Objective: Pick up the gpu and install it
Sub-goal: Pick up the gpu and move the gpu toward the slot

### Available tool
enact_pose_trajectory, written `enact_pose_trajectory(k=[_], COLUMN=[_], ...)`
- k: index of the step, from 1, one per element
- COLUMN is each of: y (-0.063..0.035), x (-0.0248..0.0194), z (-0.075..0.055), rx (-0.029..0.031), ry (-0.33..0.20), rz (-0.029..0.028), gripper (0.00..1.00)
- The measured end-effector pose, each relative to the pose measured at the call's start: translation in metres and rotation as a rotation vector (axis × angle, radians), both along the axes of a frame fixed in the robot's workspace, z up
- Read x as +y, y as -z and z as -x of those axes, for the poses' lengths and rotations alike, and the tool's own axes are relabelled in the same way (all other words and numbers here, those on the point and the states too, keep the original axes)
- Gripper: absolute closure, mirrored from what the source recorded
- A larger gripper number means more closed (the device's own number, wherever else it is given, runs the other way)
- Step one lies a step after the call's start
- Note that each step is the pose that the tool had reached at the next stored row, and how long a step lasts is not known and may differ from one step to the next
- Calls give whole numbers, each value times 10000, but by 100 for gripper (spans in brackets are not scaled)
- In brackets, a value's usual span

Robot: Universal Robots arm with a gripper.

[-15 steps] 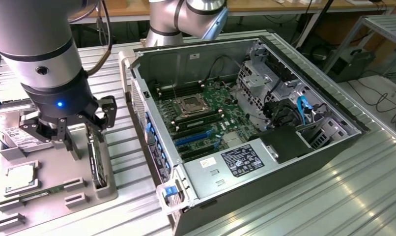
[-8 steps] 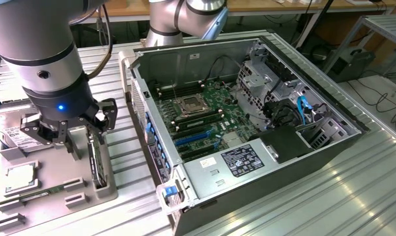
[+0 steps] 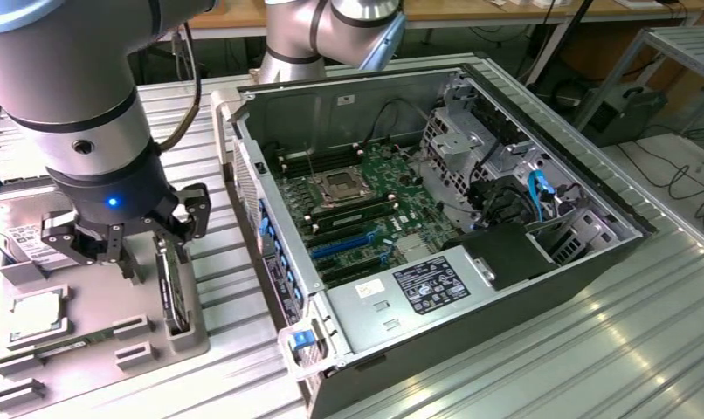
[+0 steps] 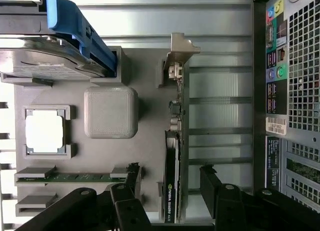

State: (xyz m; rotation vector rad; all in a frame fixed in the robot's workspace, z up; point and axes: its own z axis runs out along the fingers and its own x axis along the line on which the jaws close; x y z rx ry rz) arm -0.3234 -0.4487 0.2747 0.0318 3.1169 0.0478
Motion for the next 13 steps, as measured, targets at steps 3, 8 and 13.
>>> enact_pose_trajectory(k=[3, 8, 13], y=[29, 87, 141], x=[-6, -19, -22], z=[-1, -1, -1], rx=[2, 1, 1], ry=[-2, -1, -1], rz=[1, 1, 1], gripper=[40, 40, 40])
